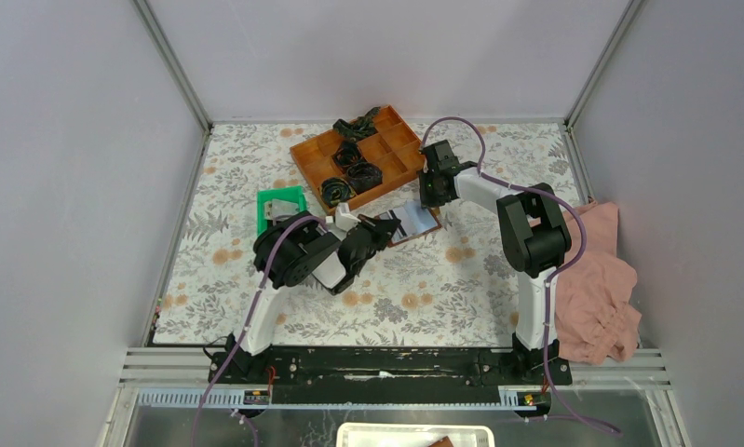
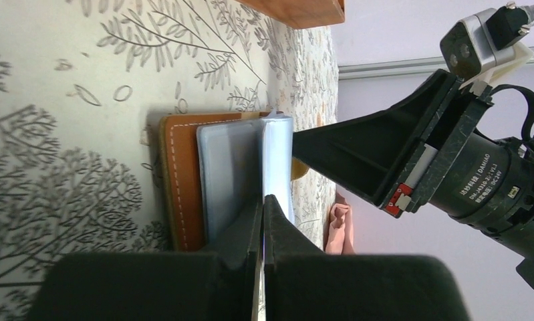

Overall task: Put the credit cards into the card holder
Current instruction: Insert the credit card into the card holder.

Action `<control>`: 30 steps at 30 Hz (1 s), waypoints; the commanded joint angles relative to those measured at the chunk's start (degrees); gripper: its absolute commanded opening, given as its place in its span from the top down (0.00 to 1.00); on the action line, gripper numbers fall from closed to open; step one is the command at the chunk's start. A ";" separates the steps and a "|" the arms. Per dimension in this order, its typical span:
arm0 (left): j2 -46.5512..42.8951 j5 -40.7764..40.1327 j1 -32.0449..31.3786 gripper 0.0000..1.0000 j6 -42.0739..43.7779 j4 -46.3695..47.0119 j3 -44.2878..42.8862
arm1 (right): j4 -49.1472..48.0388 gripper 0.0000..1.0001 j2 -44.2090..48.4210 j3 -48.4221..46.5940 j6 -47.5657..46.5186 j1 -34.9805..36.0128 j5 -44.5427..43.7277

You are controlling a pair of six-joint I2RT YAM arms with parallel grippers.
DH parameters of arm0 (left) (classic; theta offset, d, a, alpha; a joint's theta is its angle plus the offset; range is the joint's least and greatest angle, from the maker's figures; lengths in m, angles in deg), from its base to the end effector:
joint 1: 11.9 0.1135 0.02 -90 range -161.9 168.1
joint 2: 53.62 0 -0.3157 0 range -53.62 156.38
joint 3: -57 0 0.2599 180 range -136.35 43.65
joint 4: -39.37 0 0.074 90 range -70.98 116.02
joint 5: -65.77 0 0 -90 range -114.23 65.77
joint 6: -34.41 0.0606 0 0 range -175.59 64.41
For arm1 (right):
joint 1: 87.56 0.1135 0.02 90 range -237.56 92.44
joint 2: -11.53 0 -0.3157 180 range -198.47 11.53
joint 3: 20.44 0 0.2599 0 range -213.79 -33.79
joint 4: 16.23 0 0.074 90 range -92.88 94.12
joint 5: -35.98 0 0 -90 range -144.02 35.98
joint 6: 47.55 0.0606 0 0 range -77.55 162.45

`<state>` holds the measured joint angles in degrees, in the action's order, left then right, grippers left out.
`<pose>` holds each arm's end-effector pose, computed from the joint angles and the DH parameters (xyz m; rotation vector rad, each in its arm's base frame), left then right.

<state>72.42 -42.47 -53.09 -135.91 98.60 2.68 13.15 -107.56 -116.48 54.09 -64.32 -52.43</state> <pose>0.3253 -0.2595 0.0935 -0.8848 1.7434 -1.2060 0.4539 0.1967 0.1810 -0.2653 2.4947 0.2890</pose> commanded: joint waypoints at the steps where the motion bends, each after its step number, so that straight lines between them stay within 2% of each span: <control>1: 1.70 0.02 -0.93 1.00 -0.46 1.78 -1.58 | 4.09 0.97 -3.91 2.11 0.23 0.11 -0.14; 16: 2.53 -0.85 -2.40 1.00 -2.07 1.31 -1.73 | 4.18 0.97 -3.74 2.43 0.30 0.15 -0.14; 30: 2.26 -6.83 -4.38 1.00 -4.11 -0.28 -3.06 | 4.65 0.97 -3.65 2.98 0.42 0.10 -0.37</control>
<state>73.40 -46.86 -56.52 -138.99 98.46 1.17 13.07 -107.56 -116.42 54.29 -64.32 -52.46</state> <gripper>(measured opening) 0.012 0.030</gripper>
